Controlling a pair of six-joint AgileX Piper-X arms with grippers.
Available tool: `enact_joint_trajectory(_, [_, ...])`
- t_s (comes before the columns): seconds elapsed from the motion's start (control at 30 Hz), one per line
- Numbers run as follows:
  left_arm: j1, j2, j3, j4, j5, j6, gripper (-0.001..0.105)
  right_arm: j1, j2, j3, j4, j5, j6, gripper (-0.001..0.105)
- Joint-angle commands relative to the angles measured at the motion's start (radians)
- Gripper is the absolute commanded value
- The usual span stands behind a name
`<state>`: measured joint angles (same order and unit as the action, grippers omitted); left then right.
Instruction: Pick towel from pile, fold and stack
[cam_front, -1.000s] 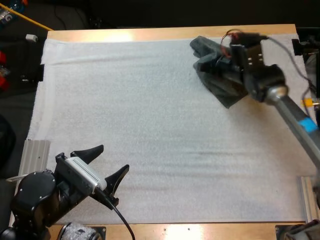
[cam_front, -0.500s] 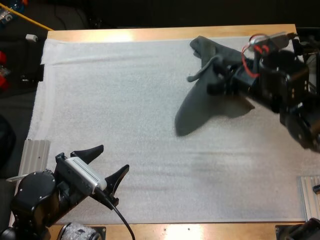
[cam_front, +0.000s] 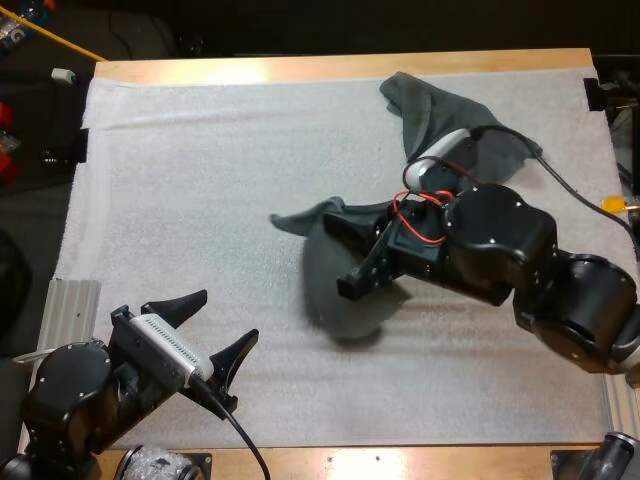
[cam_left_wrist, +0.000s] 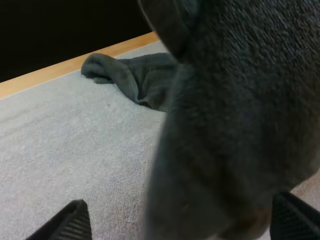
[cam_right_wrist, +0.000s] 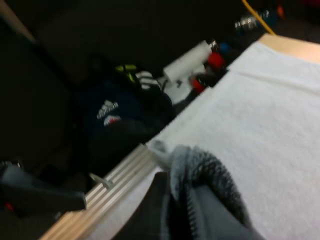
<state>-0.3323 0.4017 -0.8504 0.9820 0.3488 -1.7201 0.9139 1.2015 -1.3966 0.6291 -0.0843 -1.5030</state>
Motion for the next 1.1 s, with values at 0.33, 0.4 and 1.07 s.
enact_joint_trajectory(0.33, [-0.005,-0.001,-0.008,-0.008,0.008,-0.009,0.071,-0.015,0.171,0.159,0.25,0.035,-0.005,0.0])
enact_joint_trajectory(0.4, [-0.005,-0.001,-0.008,-0.008,0.008,-0.009,0.071,-0.041,0.228,0.219,0.268,0.066,0.009,0.0])
enact_joint_trajectory(1.07, [-0.005,-0.001,-0.008,0.068,0.006,-0.009,0.071,-0.326,0.298,0.19,0.218,0.156,0.146,0.019])
